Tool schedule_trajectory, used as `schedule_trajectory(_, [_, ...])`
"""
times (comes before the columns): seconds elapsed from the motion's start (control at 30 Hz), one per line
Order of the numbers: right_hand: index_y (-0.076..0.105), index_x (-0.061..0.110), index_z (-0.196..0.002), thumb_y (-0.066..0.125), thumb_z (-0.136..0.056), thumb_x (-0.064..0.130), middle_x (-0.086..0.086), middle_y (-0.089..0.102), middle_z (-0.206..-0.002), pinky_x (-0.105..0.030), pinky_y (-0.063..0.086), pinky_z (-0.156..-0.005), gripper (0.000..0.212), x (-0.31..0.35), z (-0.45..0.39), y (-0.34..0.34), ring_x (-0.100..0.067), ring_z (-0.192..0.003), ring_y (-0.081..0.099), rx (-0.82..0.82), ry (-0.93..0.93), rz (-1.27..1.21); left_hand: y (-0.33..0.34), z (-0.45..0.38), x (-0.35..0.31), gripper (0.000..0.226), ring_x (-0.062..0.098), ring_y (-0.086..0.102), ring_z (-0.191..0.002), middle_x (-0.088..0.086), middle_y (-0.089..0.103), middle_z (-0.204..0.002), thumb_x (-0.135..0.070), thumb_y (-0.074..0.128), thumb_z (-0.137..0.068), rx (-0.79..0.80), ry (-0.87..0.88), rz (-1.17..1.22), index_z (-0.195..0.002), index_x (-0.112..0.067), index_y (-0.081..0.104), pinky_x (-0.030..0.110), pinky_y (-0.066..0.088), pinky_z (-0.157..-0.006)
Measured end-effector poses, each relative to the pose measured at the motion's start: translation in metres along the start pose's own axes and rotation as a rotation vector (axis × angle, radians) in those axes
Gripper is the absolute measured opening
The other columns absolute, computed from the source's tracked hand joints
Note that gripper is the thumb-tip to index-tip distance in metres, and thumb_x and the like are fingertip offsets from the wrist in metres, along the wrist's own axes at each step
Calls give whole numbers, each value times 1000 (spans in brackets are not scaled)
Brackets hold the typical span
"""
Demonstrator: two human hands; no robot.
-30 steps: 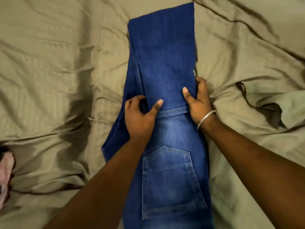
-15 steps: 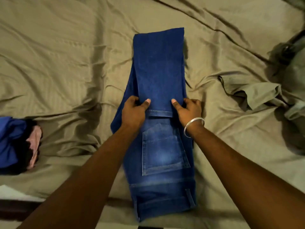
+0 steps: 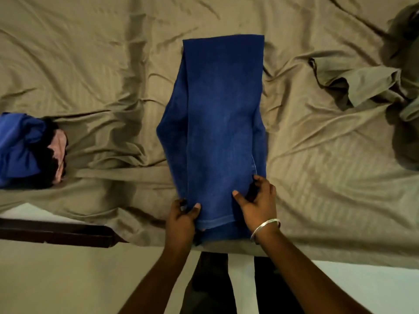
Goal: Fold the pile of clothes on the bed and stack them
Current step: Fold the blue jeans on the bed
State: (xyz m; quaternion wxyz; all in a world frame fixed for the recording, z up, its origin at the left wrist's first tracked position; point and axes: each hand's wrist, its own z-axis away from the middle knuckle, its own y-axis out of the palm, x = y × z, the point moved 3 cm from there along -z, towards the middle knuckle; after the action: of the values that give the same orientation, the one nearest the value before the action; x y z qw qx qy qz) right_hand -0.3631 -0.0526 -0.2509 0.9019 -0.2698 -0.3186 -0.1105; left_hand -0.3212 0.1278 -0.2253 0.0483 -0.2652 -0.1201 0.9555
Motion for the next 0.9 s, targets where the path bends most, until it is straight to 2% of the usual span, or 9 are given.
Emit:
schedule_trajectory(0.1, [61, 13, -98, 69, -90, 20, -1, 62, -95, -29, 45, -87, 12, 0, 1, 2, -24, -94, 61, 28, 46, 17, -3, 2, 3, 16, 22, 66, -100, 6, 70, -110, -13, 62, -94, 12, 14, -22, -109, -9, 65, 40, 54, -90])
schedule_trajectory(0.23, [54, 14, -100, 55, -99, 19, 2, 60, -76, -32, 41, -72, 5, -2, 28, -15, -17, -71, 57, -102, -76, -14, -13, 20, 2, 12, 7, 64, -95, -12, 67, -99, -16, 60, -96, 7, 158, -182, -107, -16, 63, 10, 49, -69])
schedule_trajectory(0.37, [46, 18, -129, 51, -92, 20, -13, 66, -101, -35, 46, -68, 37, -23, 43, -19, -38, -87, 64, 37, 1, 557, -18, 19, 18, 36, 18, 66, -97, -1, 67, -108, -22, 62, -93, -8, 304, -713, -127, -16, 54, 30, 56, -79])
schedule_trajectory(0.47, [50, 14, -125, 51, -86, 29, -13, 57, -116, -40, 53, -69, 42, -3, 38, -25, -33, -91, 62, -153, -326, 586, -7, 19, 3, 62, 27, 52, -122, 7, 53, -135, -28, 67, -83, -127, 545, -902, -138, -16, 44, 45, 44, -99])
schedule_trajectory(0.53, [54, 10, -128, 53, -90, 29, -15, 54, -130, -46, 52, -86, 43, 15, 25, -23, -32, -112, 58, -260, -594, 526, 11, 15, -18, 68, 26, 36, -140, 5, 41, -151, -36, 59, -84, -161, 777, -946, -146, -18, 37, 46, 34, -108])
schedule_trajectory(0.6, [47, 15, -141, 53, -94, 32, -10, 41, -151, -49, 41, -103, 50, 32, -1, -13, -28, -137, 42, -205, -734, 577, 37, -2, -37, 65, 20, 17, -150, -1, 27, -160, -38, 47, -92, -97, 955, -1010, -152, -24, 28, 48, 23, -116])
schedule_trajectory(0.7, [22, 28, -155, 39, -99, 46, 4, 10, -165, -59, 23, -114, 61, 35, -45, 8, -18, -151, 13, -27, -647, 792, 69, -44, -55, 65, 14, 2, -151, -8, 11, -164, -51, 29, -98, -29, 951, -1196, -157, -28, 13, 53, 12, -119])
schedule_trajectory(0.8, [11, 35, -156, 26, -101, 52, 11, -1, -164, -63, 16, -116, 59, 16, -65, 15, -17, -151, 5, -4, -521, 830, 73, -72, -57, 70, 17, 15, -150, -8, 17, -163, -60, 28, -97, -63, 901, -1281, -157, -26, 16, 56, 16, -117])
schedule_trajectory(0.9, [37, 28, -149, 33, -100, 45, 3, 20, -163, -63, 24, -113, 53, 19, -69, 9, -20, -149, 20, -149, -582, 730, 77, -80, -67, 65, 27, 36, -138, 3, 39, -153, -56, 34, -97, -145, 985, -1249, -151, -18, 34, 53, 29, -112])
